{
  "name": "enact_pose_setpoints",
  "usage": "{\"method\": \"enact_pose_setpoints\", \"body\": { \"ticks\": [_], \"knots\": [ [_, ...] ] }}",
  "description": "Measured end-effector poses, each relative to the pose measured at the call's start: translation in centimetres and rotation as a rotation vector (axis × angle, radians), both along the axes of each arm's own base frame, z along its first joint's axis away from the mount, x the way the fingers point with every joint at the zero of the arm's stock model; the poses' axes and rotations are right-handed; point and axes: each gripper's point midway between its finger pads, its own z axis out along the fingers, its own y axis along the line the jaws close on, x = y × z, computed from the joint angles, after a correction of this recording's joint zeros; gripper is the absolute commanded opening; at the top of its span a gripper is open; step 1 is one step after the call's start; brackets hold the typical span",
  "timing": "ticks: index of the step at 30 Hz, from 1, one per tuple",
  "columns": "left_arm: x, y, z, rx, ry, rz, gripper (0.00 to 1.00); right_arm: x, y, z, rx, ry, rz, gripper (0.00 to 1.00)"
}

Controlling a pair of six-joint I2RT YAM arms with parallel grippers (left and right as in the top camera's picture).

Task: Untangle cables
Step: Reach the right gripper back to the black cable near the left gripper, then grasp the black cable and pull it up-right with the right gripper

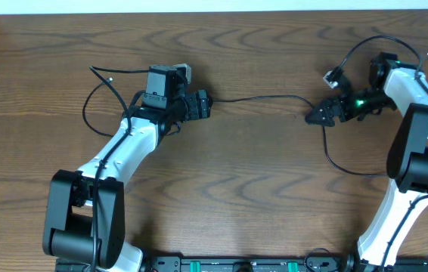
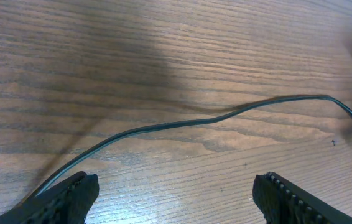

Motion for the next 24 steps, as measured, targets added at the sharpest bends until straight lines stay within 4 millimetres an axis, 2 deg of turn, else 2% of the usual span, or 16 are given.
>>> {"method": "enact_pose_setpoints", "body": {
  "ticks": [5, 6, 7, 8, 9, 10, 15, 19, 21, 24],
  "knots": [
    [0.0, 0.0, 0.0, 0.0, 0.0, 0.0, 0.84, -0.4, 2.3, -0.1, 0.032, -0.016, 0.045, 0.98],
    [0.0, 0.0, 0.0, 0.0, 0.0, 0.0, 0.84, -0.5, 2.8, 0.0, 0.038, -0.019, 0.056, 0.9],
    [0.0, 0.0, 0.0, 0.0, 0.0, 0.0, 0.85, -0.5, 3.0, -0.1, 0.038, -0.021, 0.061, 0.77],
    [0.0, 0.0, 0.0, 0.0, 0.0, 0.0, 0.84, -0.6, 3.2, -0.1, 0.036, -0.02, 0.066, 0.57],
    [0.0, 0.0, 0.0, 0.0, 0.0, 0.0, 0.84, -0.6, 3.3, -0.3, 0.027, -0.021, 0.072, 0.13],
    [0.0, 0.0, 0.0, 0.0, 0.0, 0.0, 0.84, -0.7, 3.4, -0.6, 0.017, -0.023, 0.082, 0.01],
    [0.0, 0.0, 0.0, 0.0, 0.0, 0.0, 0.84, -1.5, 3.0, -2.4, -0.038, 0.017, 0.09, 0.01],
    [0.0, 0.0, 0.0, 0.0, 0.0, 0.0, 0.84, -1.3, 2.7, -2.4, -0.043, 0.027, 0.07, 0.01],
    [0.0, 0.0, 0.0, 0.0, 0.0, 0.0, 0.84, -0.5, 1.9, -1.9, -0.054, 0.034, 0.034, 0.01],
    [0.0, 0.0, 0.0, 0.0, 0.0, 0.0, 0.84, 1.6, 0.3, 0.4, -0.062, 0.028, -0.033, 0.01]
  ]
}}
